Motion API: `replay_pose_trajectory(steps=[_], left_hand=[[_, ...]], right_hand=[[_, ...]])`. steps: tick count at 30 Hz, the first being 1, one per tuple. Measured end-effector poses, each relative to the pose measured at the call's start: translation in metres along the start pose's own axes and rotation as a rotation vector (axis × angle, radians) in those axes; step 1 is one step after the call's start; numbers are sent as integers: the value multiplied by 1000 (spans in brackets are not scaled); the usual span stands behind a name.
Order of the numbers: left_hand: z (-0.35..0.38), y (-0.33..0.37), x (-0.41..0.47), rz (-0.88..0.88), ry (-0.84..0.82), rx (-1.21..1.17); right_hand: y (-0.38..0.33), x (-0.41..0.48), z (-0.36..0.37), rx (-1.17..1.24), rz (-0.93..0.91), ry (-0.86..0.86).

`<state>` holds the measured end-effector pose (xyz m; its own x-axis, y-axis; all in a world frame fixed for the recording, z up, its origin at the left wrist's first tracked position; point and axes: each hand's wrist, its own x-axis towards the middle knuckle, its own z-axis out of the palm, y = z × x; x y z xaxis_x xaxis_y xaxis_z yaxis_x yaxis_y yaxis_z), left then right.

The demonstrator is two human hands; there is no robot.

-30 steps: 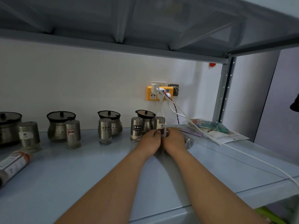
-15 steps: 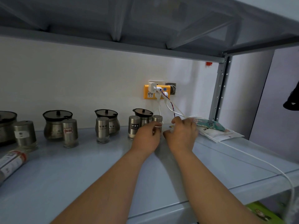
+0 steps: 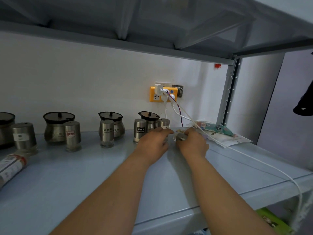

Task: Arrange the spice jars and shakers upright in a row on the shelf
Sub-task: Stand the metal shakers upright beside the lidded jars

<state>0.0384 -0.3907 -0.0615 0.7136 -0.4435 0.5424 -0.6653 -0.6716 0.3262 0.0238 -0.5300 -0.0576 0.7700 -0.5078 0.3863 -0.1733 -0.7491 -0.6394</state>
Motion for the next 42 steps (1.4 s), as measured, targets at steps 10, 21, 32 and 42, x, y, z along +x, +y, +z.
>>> replay_pose_trajectory(steps=[10,21,32,42], left_hand=[[6,7,3,-23,111,-345],[10,2,10,-91,228,-479],[3,10,9,-265,232,-801],[-3,17,10,-383,161,-1172]], right_hand=[[-12,-3,-2,389,-281,213],[-20,-10,-5,567,-337,162],[-25,-13,-11,745,-234,73],[-29,-8,-16,1055,37,-239]])
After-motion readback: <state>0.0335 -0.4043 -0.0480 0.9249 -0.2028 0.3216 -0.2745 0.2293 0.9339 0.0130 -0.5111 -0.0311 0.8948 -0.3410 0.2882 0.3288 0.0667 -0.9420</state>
